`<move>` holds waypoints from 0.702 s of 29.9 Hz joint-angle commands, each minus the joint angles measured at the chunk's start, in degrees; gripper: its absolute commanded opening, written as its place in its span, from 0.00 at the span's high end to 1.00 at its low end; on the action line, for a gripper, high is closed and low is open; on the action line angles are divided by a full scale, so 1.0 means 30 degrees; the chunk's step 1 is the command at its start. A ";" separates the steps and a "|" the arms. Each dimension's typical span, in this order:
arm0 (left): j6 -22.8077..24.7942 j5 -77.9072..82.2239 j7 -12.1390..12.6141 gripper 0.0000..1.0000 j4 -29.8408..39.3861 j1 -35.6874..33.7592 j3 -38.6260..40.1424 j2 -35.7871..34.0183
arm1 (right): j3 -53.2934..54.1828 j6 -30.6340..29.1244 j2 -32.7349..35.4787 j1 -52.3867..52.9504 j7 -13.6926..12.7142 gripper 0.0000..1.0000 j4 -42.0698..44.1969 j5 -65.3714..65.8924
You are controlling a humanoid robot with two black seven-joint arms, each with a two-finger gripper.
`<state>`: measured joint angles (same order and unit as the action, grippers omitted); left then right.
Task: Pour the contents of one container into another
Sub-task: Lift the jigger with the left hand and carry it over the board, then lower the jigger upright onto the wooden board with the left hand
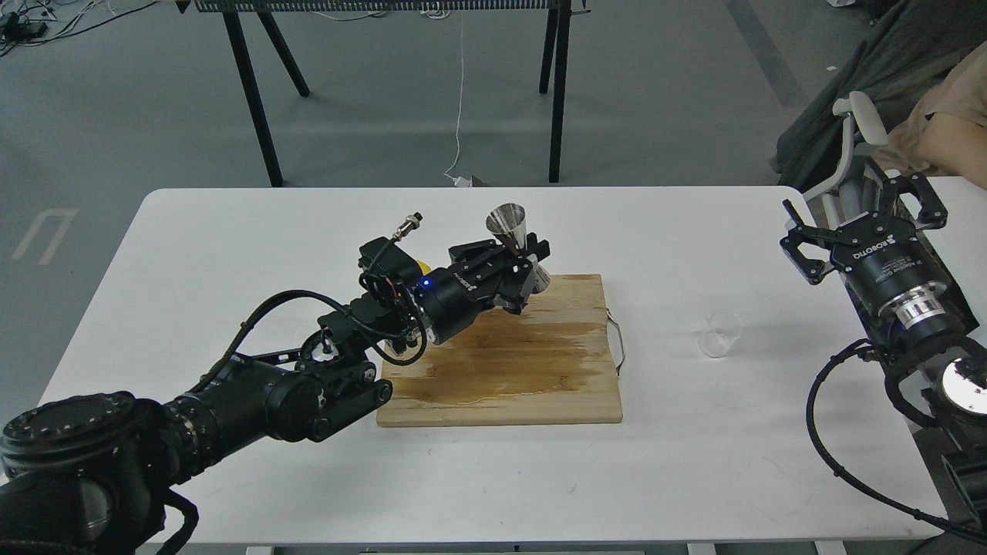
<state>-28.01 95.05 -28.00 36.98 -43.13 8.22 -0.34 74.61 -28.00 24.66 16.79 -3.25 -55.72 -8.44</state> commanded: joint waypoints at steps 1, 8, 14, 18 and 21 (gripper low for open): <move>0.0004 0.0336 -0.0002 0.89 -0.0720 0.0579 -0.0219 0.0113 | -0.0055 0.0000 -0.0046 0.0001 0.0000 0.01 -0.0031 0.0000; 0.0004 0.0367 -0.0002 0.89 -0.1924 0.0931 -0.0599 0.0113 | 0.0004 0.0000 -0.0046 0.0001 0.0000 0.01 -0.0031 0.0000; 0.0004 0.0396 -0.0002 0.89 -0.2042 0.1400 -0.0717 0.0113 | 0.0004 0.0000 -0.0075 0.0001 0.0000 0.01 -0.0031 0.0000; 0.0004 0.0425 -0.0002 0.88 -0.2858 0.1663 -0.0775 0.0113 | 0.0033 0.0000 -0.0075 0.0001 0.0000 0.01 -0.0031 0.0000; 0.0004 0.0425 -0.0002 0.87 -0.3798 0.1663 -0.0776 0.0113 | 0.0033 0.0000 -0.0046 0.0001 0.0000 0.01 -0.0060 0.0000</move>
<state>-28.01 96.32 -28.00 27.91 -38.26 5.91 0.01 74.70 -28.00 24.44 16.79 -3.25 -55.83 -8.44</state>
